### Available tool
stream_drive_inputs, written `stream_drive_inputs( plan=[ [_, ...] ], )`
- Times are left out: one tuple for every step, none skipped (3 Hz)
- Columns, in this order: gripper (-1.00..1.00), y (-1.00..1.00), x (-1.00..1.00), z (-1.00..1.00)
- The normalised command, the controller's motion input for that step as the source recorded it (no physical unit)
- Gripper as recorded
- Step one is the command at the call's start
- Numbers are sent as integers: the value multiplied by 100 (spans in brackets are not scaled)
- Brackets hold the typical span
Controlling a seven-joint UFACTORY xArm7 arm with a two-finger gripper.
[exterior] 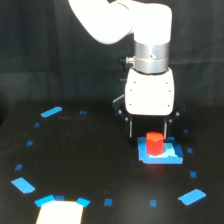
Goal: Pick up the red object from the table
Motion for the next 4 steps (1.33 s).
stream_drive_inputs(
  plan=[
    [-100, -30, -100, 7],
    [-100, -37, -92, -3],
    [-100, -4, -100, 100],
    [-19, -51, -100, 100]
  ],
)
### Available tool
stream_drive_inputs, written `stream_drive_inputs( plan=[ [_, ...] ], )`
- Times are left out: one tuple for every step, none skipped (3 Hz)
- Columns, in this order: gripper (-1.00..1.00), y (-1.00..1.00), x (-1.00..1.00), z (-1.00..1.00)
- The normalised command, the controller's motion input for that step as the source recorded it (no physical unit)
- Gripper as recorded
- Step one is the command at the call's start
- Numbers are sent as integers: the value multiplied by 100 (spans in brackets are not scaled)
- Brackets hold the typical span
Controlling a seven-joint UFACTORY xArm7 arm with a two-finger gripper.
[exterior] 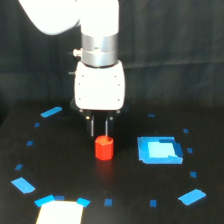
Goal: Pick up the red object from the table
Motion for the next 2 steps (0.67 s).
stream_drive_inputs(
  plan=[
    [88, 37, 1, -39],
    [100, 100, -7, -31]
  ],
)
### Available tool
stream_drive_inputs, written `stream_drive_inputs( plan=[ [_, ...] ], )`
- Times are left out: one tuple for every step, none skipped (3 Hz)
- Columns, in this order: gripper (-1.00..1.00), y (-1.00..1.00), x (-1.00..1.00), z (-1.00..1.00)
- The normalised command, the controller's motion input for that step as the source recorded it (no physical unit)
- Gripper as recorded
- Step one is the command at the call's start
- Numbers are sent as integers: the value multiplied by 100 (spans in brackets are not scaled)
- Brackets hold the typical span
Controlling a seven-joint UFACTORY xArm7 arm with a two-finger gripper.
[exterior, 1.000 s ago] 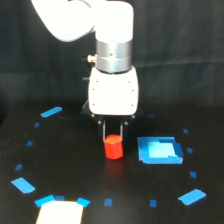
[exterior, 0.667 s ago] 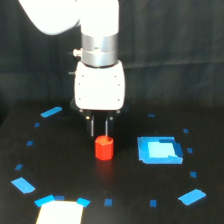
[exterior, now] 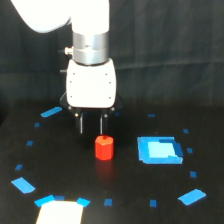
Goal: Pick up the red object from the table
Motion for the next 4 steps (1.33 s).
stream_drive_inputs(
  plan=[
    [64, -100, 89, -100],
    [100, -87, 100, -47],
    [-54, -55, 19, -52],
    [-100, -42, -100, 100]
  ],
)
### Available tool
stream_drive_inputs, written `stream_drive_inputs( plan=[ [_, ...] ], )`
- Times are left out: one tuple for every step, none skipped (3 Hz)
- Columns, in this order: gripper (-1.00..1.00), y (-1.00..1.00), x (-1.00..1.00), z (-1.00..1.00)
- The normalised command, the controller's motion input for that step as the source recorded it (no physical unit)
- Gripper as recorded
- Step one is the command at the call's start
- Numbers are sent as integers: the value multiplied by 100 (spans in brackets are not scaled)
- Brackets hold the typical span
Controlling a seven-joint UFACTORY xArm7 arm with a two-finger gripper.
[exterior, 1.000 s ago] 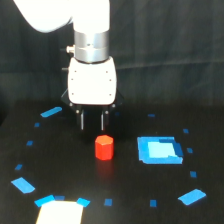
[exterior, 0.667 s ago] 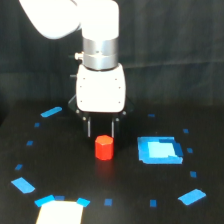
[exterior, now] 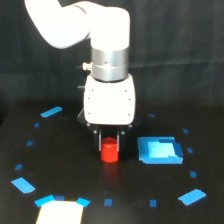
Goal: Pick up the red object from the table
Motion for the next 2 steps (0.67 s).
stream_drive_inputs(
  plan=[
    [-100, 29, -100, 100],
    [-67, 52, -91, 93]
  ],
)
